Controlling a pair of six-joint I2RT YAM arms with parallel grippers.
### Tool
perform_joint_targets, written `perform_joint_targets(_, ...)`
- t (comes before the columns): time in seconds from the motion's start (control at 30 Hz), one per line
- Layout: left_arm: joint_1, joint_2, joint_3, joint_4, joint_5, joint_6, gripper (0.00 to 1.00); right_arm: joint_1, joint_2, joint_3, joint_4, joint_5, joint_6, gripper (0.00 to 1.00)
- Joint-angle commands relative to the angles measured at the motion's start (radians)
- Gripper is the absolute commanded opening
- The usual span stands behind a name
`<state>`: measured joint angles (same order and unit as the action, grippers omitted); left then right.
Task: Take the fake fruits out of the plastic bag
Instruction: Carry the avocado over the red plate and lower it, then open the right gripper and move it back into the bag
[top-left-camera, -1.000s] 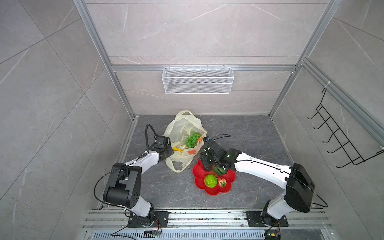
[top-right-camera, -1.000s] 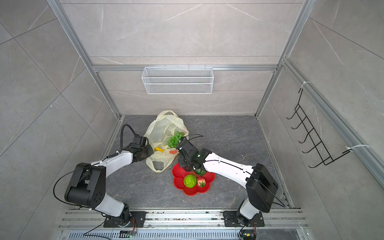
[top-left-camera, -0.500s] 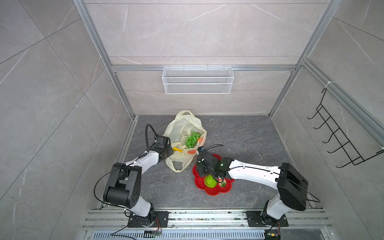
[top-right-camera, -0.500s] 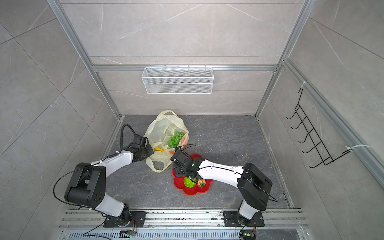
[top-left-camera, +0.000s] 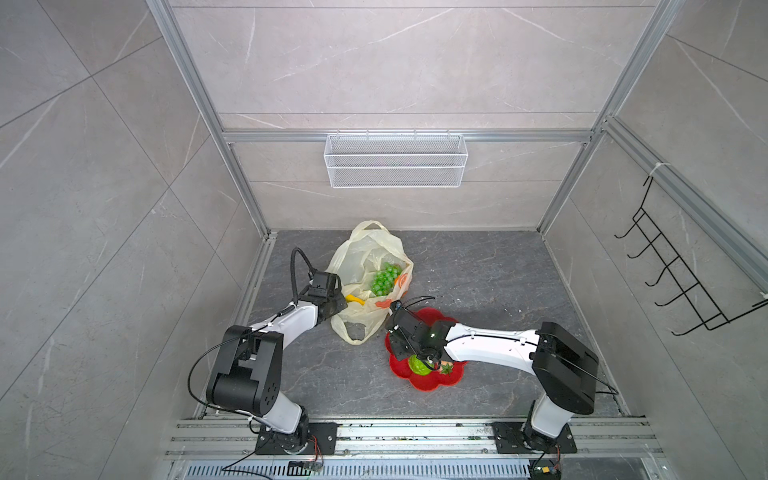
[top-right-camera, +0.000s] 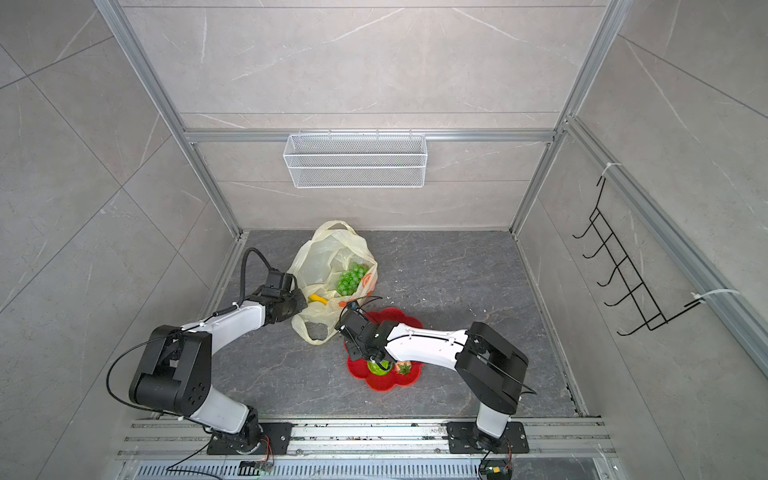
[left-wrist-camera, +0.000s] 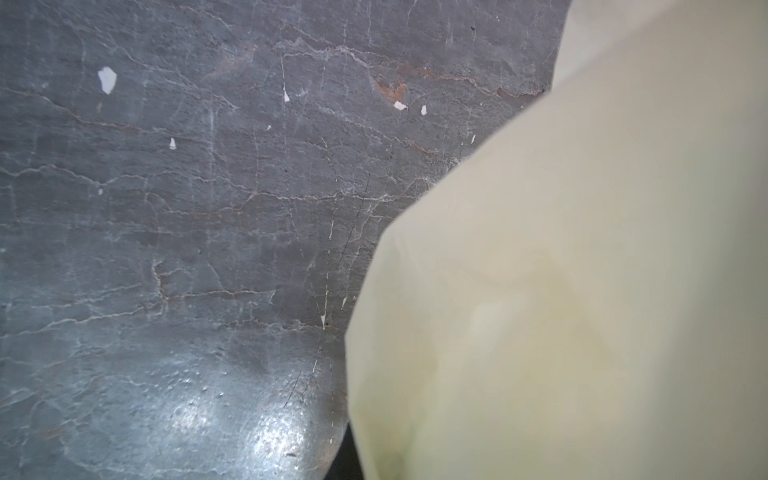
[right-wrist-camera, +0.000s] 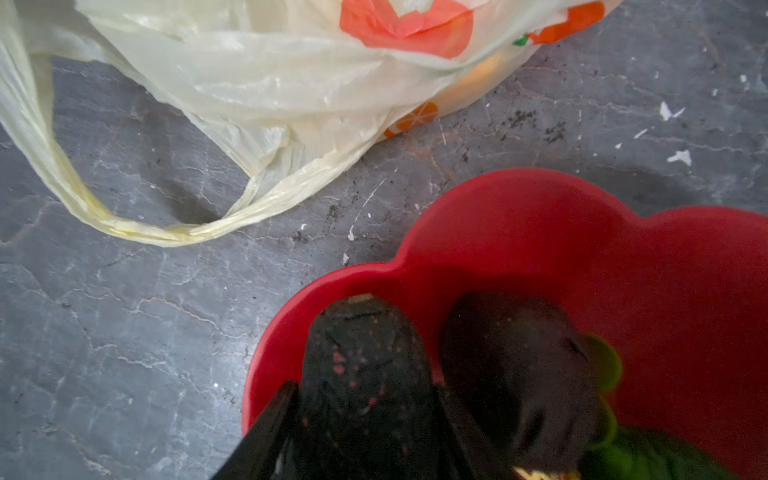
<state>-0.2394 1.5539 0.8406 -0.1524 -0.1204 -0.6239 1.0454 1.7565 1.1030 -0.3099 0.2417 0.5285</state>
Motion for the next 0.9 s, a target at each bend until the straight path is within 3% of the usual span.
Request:
perform_joint_targets(0.0, 0.006, -0.026, -0.001, 0.018, 0.007, 0.021, 0.0, 0.008, 0.013, -0.009, -0.005, 0.037, 0.012, 0.55)
perform_joint_targets(0.2, 0.005, -0.036, -0.005, 0.014, 0.011, 0.021, 0.0, 0.01, -0.028, -0.005, -0.021, 0.054, 0.01, 0.66)
perform_joint_targets(0.5, -0.015, -0.149, -0.067, -0.037, -0.045, 0.038, 0.0, -0.01, -0.115, 0.103, -0.092, 0.144, -0.032, 0.67)
perform_joint_targets(0.7, -0.103, -0.169, -0.076, -0.063, -0.179, 0.083, 0.0, -0.126, -0.001, 0.291, -0.088, 0.059, -0.019, 0.62)
perform_joint_targets(0.87, -0.143, -0.115, -0.036, -0.02, -0.096, 0.114, 0.0, -0.214, 0.197, 0.516, -0.117, -0.07, -0.004, 0.57)
